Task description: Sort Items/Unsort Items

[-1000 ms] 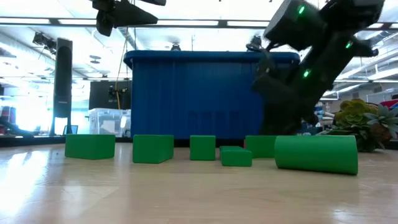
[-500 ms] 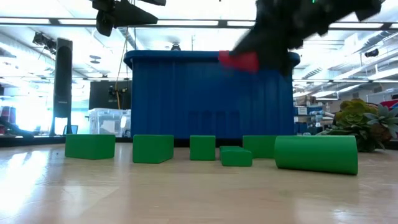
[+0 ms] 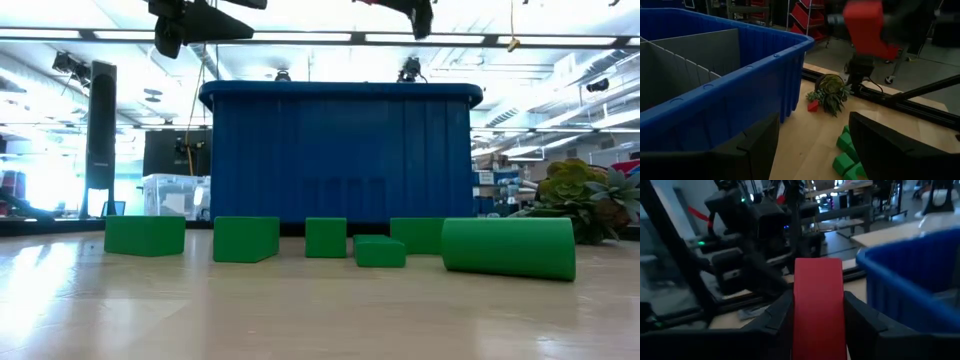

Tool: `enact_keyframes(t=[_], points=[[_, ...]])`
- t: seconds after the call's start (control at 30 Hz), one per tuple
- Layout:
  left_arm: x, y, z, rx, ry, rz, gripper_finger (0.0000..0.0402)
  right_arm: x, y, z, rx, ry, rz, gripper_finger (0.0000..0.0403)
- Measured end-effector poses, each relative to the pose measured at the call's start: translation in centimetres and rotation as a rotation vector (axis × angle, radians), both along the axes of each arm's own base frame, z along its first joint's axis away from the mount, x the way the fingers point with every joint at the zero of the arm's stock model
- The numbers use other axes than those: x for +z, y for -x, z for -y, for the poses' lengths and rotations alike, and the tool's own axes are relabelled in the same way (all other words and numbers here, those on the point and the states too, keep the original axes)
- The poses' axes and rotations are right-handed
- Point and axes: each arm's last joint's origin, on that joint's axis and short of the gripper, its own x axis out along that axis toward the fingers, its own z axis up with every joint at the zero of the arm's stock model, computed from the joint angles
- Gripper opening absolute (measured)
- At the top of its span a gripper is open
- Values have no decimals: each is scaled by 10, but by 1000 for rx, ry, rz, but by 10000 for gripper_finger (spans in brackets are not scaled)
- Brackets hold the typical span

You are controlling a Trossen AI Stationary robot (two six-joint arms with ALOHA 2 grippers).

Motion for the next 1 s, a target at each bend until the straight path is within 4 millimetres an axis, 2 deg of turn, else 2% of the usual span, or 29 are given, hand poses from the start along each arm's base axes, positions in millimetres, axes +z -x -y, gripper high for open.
enact_keyframes(t=[0.2, 0.3, 0.47, 0.87, 1.0], points=[[0, 0, 0, 0, 0, 1, 248, 34, -14, 33, -74, 74, -64, 130], [0, 0, 0, 0, 0, -1, 248, 54, -16, 55, -82, 60, 2, 130], [0, 0, 0, 0, -1, -2, 248, 71, -14, 93, -153, 60, 39, 130], [0, 0, 0, 0, 0, 0, 248, 71, 4, 181, -430, 88, 50, 130], [0, 0, 0, 0, 0, -1, 248, 71, -2, 206, -454, 71, 95, 130]])
